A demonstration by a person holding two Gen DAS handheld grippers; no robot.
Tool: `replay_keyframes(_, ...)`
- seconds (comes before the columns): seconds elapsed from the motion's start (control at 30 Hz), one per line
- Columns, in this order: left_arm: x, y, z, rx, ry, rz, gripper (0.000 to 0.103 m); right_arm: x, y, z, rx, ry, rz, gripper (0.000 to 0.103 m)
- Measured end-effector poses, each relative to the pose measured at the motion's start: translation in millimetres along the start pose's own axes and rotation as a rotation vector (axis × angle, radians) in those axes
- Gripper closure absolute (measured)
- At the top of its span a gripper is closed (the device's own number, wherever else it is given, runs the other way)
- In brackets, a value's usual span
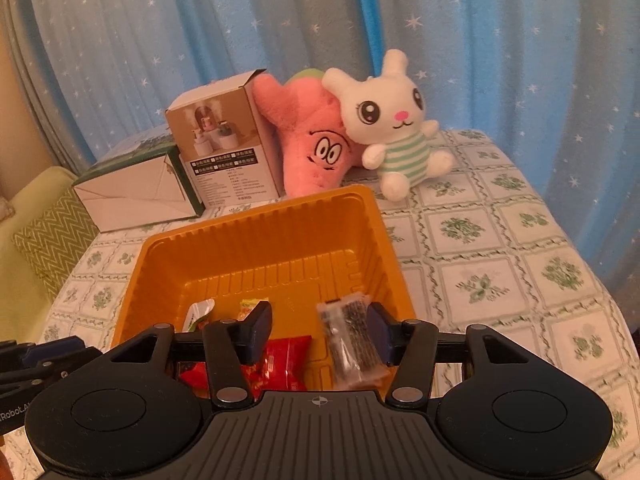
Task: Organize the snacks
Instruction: 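Open both tools to drop the packet and candy into the tray, then move both open tools back toward the remaining red candies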
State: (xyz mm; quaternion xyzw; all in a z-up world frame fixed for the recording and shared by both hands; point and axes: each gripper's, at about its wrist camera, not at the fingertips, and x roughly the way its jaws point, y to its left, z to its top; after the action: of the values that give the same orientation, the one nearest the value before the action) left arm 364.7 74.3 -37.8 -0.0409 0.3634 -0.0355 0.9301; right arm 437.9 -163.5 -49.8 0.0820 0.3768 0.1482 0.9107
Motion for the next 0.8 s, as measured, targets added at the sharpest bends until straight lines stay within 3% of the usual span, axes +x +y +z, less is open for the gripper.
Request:
replay_keyframes(0.4,-68.1,-20.8,-43.0,-0.018,0.005,-0.001,0.078,-91.8,0.0,-56.7,0.110,-0.003,-0.043,0.050)
replay_keyframes(0.8,-140.1,-38.7,-94.9,-0.009,0.020,-0.002,0.078,-182.9,29.8,-119.6,0.020,-0.044,-0.101,0.050)
